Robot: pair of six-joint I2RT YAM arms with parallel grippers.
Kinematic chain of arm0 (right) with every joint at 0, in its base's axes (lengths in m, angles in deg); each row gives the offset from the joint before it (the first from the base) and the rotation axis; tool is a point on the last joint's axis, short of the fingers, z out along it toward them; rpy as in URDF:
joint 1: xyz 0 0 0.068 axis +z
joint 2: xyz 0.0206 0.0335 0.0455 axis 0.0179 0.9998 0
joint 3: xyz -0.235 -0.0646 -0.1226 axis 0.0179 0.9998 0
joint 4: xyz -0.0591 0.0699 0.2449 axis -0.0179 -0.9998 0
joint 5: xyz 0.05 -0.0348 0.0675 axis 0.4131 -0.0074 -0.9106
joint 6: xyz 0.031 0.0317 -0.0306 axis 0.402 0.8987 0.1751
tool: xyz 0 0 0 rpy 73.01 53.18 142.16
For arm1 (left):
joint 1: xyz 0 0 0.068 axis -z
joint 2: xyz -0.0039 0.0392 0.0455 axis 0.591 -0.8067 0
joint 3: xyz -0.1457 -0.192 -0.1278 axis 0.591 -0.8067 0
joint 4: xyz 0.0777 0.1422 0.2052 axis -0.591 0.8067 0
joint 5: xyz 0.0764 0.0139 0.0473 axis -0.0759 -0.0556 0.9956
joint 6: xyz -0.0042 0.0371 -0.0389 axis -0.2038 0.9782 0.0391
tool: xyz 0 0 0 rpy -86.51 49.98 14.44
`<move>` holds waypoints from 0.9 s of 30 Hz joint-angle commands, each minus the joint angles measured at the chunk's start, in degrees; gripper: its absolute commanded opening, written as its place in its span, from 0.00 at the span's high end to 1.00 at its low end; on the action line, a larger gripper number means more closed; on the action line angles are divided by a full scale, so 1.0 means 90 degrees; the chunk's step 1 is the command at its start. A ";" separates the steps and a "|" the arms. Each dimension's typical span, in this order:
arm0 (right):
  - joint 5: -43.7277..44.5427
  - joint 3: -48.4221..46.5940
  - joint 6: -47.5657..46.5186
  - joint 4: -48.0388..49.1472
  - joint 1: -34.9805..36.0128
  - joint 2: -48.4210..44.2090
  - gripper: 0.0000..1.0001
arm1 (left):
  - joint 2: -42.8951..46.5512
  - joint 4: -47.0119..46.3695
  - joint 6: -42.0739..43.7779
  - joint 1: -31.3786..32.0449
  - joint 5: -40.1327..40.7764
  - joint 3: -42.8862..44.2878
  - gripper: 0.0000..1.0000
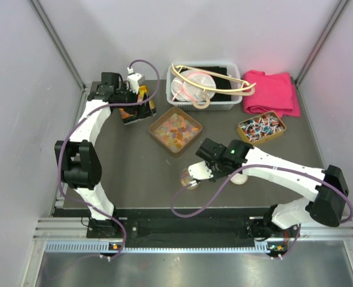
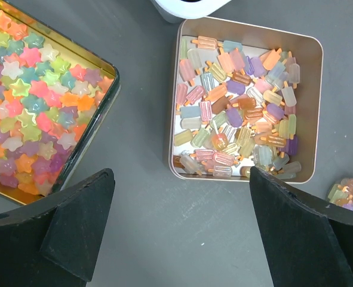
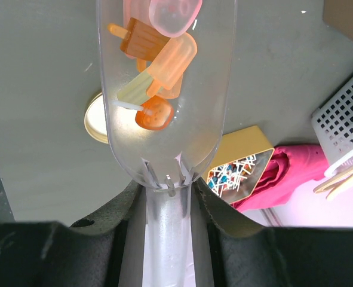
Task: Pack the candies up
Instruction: Place the fake candies in the packing bottle.
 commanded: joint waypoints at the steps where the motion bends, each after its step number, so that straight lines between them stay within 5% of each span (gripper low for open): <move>1: 0.0352 -0.0406 -0.0148 -0.0043 0.0152 0.0198 1.00 | 0.0398 -0.0042 0.0113 -0.0048 -0.0067 -0.0029 0.01; 27: 0.1875 -0.0982 -0.0334 -0.0258 0.0885 0.1370 1.00 | 0.0671 -0.0403 0.0201 -0.0311 -0.0350 -0.0859 0.01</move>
